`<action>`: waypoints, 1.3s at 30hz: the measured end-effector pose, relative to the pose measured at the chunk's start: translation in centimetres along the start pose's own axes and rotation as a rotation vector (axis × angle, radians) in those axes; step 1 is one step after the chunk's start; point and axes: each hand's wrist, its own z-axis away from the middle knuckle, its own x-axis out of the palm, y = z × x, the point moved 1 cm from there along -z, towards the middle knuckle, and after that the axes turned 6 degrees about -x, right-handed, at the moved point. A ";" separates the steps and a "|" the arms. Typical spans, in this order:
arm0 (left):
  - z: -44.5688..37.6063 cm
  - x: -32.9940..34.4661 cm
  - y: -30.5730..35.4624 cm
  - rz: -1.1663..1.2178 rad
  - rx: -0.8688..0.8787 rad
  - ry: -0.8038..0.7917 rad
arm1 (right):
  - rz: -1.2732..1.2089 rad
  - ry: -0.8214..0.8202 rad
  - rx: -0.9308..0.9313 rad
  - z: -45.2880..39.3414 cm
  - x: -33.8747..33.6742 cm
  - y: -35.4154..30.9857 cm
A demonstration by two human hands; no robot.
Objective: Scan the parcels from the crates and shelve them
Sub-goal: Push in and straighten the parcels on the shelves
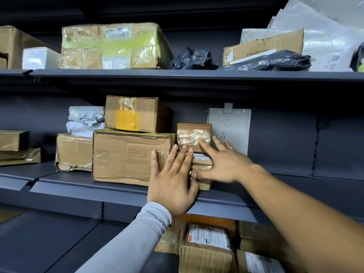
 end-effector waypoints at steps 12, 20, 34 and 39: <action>7.7 -0.7 0.9 0.097 -0.091 -0.126 | 0.036 0.167 -0.178 10.0 5.1 -2.4; 15.7 -0.6 1.4 0.082 0.022 -0.111 | 0.246 0.408 -0.235 14.9 12.5 -1.9; 17.3 6.9 -1.0 -0.018 0.028 -0.477 | 0.016 0.060 -0.067 13.3 23.2 -0.5; 16.9 7.9 -1.2 0.068 -0.006 -0.561 | -0.127 0.008 -0.010 12.4 24.3 -0.2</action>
